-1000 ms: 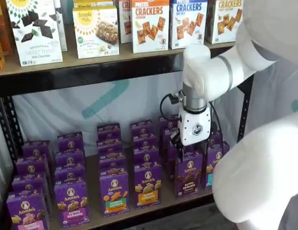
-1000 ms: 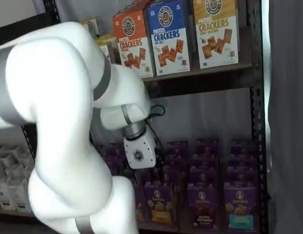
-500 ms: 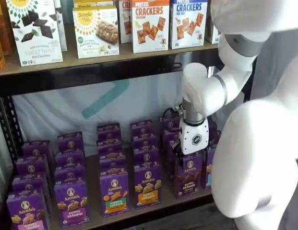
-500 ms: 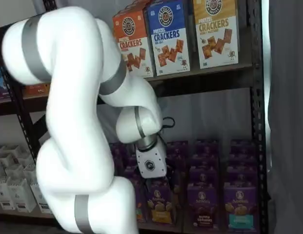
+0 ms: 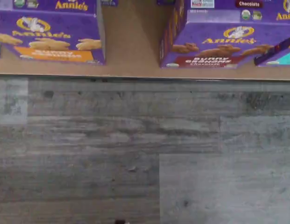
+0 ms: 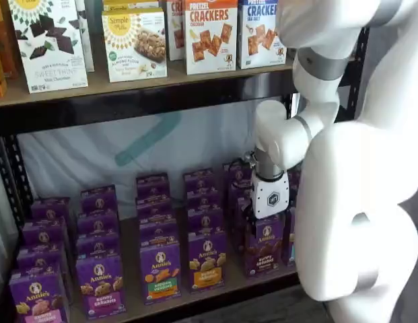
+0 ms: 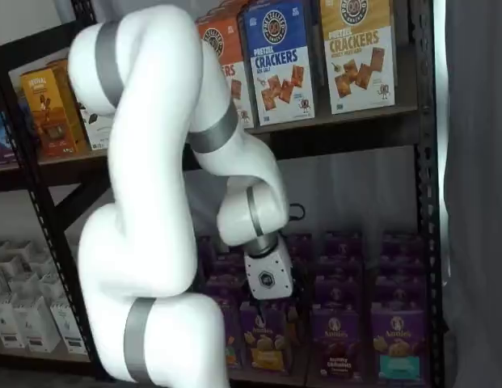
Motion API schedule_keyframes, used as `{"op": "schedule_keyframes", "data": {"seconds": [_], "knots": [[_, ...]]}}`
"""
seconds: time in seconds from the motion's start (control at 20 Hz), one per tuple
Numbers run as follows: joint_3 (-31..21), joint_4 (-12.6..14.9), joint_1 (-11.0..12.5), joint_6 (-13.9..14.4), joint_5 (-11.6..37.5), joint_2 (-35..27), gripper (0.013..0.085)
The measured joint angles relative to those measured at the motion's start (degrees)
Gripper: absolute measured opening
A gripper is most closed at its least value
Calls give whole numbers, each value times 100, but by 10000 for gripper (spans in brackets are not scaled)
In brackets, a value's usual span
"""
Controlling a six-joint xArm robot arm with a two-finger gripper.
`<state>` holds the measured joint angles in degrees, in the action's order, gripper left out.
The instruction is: Pick up the purple box with a brown patch in the center, on the bottom shelf, the fifth box from the left
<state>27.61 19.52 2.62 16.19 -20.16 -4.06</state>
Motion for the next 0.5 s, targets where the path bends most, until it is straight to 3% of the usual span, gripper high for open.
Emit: {"op": "schedule_keyframes", "data": {"seconds": [0.15, 0.2, 0.3, 0.5], "knots": [[236, -153, 98, -231, 194, -362, 850], [306, -318, 120, -411, 239, -465, 850], [479, -981, 150, -1073, 354, -726, 850], [915, -1056, 266, -1258, 340, -1231, 850]]}}
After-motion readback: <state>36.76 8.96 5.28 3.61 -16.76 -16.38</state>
